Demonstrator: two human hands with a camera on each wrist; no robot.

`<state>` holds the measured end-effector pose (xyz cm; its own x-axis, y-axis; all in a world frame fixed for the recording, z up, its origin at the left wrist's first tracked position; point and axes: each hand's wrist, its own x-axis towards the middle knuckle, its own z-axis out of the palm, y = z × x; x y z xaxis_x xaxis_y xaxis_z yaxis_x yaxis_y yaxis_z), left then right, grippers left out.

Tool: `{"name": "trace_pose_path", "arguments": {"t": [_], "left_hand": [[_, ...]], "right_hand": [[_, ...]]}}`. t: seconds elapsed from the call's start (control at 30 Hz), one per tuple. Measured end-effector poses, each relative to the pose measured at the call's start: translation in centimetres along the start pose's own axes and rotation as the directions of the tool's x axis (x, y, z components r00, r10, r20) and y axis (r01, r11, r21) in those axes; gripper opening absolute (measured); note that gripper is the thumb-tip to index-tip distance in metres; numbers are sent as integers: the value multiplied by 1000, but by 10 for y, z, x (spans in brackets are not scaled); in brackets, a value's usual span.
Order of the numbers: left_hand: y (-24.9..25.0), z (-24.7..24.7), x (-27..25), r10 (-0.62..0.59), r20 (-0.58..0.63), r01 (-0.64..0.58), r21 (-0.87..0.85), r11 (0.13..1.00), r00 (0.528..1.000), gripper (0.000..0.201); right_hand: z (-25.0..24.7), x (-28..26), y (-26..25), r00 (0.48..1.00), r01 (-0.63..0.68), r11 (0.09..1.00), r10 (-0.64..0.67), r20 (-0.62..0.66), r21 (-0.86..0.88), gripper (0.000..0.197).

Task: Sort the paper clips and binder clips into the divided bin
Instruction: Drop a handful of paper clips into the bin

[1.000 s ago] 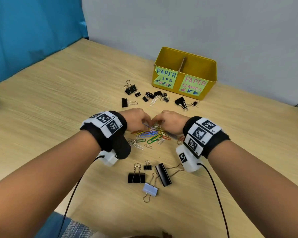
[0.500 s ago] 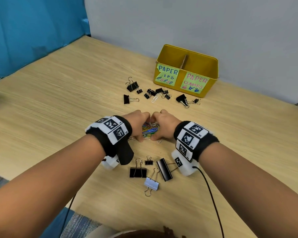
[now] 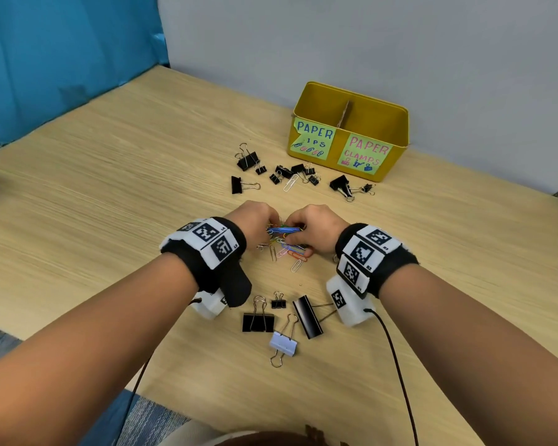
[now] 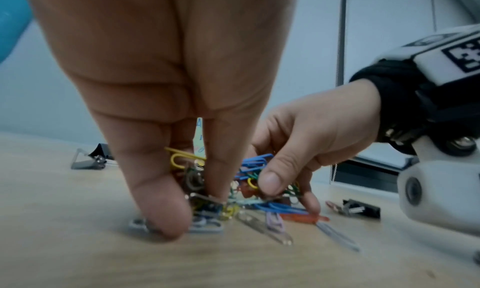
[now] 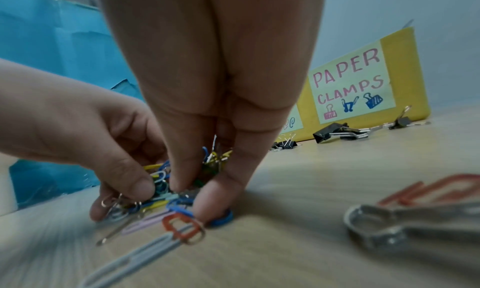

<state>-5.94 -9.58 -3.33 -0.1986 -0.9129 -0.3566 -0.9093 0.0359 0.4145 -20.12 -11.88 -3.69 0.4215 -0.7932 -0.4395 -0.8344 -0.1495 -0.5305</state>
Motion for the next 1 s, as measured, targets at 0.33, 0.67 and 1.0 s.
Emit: {"name": "trace_pose_path", "arguments": {"t": [0.33,0.67,1.0], "left_hand": [[-14,-46,40,-75,-27,49,-549,835,997,37],[58,-130,130,-78,-341,-210,-726,655,937,27],[69,-130,164,-31,-258,-79,-405,911,966,28]], "right_hand": [[-67,15,11,992,26,893,32,-120,449,7],[-162,71,-13,857,230,552,275,-436,801,29],[-166,104,1,903,119,376,343,-258,919,21]]}}
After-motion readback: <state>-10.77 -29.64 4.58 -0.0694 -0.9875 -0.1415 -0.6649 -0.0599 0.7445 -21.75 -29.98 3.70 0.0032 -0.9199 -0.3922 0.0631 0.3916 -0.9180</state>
